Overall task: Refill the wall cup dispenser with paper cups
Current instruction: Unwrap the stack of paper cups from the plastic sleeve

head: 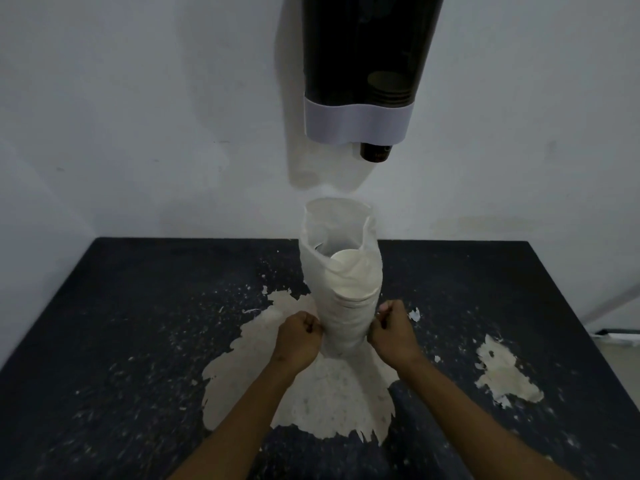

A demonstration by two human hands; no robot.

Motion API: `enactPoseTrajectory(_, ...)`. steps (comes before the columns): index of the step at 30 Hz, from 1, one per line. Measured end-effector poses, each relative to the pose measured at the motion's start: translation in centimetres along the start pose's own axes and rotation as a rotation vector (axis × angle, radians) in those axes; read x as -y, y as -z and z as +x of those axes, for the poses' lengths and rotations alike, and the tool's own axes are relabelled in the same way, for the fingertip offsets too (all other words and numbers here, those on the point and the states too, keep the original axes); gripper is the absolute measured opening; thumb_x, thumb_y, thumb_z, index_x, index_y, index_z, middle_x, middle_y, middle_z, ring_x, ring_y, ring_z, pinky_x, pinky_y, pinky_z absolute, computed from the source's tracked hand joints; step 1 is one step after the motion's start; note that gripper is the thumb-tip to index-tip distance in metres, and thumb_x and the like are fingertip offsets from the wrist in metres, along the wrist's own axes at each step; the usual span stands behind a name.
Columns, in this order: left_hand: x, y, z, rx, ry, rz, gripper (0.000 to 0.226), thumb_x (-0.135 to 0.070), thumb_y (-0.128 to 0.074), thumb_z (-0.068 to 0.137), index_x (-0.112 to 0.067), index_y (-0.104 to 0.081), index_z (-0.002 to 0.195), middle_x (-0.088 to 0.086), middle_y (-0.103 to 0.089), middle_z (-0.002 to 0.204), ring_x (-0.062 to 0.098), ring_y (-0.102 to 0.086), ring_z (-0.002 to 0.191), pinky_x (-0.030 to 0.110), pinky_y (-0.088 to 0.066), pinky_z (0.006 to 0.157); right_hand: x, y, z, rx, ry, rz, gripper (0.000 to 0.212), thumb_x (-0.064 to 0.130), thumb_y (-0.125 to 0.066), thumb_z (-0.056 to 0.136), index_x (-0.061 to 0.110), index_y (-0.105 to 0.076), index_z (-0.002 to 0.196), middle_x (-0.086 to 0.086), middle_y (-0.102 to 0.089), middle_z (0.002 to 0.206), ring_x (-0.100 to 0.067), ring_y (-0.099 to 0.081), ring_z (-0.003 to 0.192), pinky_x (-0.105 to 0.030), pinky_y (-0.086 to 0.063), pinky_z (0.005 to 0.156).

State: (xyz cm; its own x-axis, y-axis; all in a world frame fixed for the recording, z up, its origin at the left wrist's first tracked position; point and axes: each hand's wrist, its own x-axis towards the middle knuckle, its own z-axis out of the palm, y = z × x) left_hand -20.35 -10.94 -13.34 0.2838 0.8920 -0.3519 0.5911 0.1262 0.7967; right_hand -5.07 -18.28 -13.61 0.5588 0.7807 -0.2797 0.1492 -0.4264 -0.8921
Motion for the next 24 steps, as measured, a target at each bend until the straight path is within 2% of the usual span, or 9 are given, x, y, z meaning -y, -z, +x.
enactPoseTrajectory(4,0.1,-0.2,0.1,0.007,-0.004,-0.051,0.01,-0.009,-0.054,0.09,-0.007,-0.064,0.092,0.009,-0.067,0.089,0.022,-0.063,0.085,0.026,-0.05,0.071,-0.4,-0.1,0.2,-0.005,0.013,-0.054,0.022,-0.003,-0.053,0.087,0.003,-0.043,0.106,-0.001,-0.05,0.085,-0.012,-0.049,0.076,-0.029,-0.047,0.073)
enactPoseTrajectory(8,0.4,-0.4,0.2,0.014,0.002,-0.074,0.01,-0.009,-0.053,0.09,-0.008,-0.063,0.089,0.007,-0.065,0.083,0.019,-0.061,0.078,0.023,-0.048,0.062,-0.7,-0.5,0.4,-0.006,0.061,-0.094,0.029,-0.006,-0.051,0.086,0.001,-0.044,0.113,-0.007,-0.053,0.096,-0.015,-0.051,0.087,-0.032,-0.047,0.083)
enactPoseTrajectory(11,0.6,-0.3,0.7,0.006,0.02,-0.045,0.01,-0.009,-0.053,0.09,-0.006,-0.062,0.088,0.01,-0.064,0.082,0.021,-0.06,0.076,0.027,-0.048,0.063,-0.8,-0.9,0.4,0.006,0.04,-0.103,0.021,-0.006,-0.048,0.088,-0.001,-0.043,0.108,-0.005,-0.05,0.091,-0.016,-0.049,0.085,-0.023,-0.042,0.074)
enactPoseTrajectory(14,1.0,-0.6,0.9,0.011,0.013,0.022,0.012,-0.009,-0.051,0.09,-0.005,-0.058,0.082,0.008,-0.061,0.078,0.014,-0.054,0.068,0.021,-0.042,0.058,-1.0,-1.1,0.5,-0.002,0.048,-0.114,0.014,-0.005,-0.046,0.089,0.007,-0.041,0.094,-0.002,-0.046,0.079,-0.012,-0.043,0.069,-0.009,-0.038,0.057)
enactPoseTrajectory(16,1.2,-0.9,0.9,0.013,0.015,0.05,0.014,-0.009,-0.05,0.091,-0.005,-0.055,0.08,0.008,-0.059,0.077,0.013,-0.051,0.065,0.02,-0.039,0.056,-1.3,-1.2,0.6,-0.002,0.052,-0.112,0.019,-0.007,-0.046,0.087,0.01,-0.038,0.088,0.0,-0.044,0.074,-0.009,-0.04,0.064,-0.01,-0.038,0.055)
enactPoseTrajectory(19,1.3,-1.1,1.1,0.025,0.04,0.097,0.016,-0.009,-0.049,0.092,-0.005,-0.051,0.076,0.004,-0.054,0.071,0.013,-0.048,0.064,0.025,-0.039,0.061,-2.1,-1.4,0.7,0.005,0.038,-0.133,0.021,-0.009,-0.045,0.086,0.01,-0.037,0.086,0.001,-0.042,0.073,-0.007,-0.038,0.063,-0.017,-0.036,0.056)
enactPoseTrajectory(22,1.9,-1.4,1.2,0.029,0.068,0.177,0.027,-0.008,-0.049,0.092,-0.008,-0.044,0.065,0.002,-0.048,0.065,0.011,-0.044,0.06,0.025,-0.037,0.064,-2.8,-1.5,0.9,0.023,0.024,-0.168,0.021,-0.009,-0.045,0.087,0.01,-0.035,0.085,0.001,-0.041,0.073,-0.007,-0.036,0.062,-0.015,-0.036,0.054)
enactPoseTrajectory(24,2.4,-1.7,1.4,0.038,0.089,0.191,0.028,-0.007,-0.049,0.091,-0.009,-0.046,0.064,0.005,-0.053,0.07,0.014,-0.048,0.065,0.024,-0.038,0.066,-3.3,-1.6,1.2,0.013,0.017,-0.2,0.018,-0.01,-0.044,0.087,0.007,-0.036,0.089,0.001,-0.041,0.072,-0.01,-0.037,0.063,-0.01,-0.036,0.055)
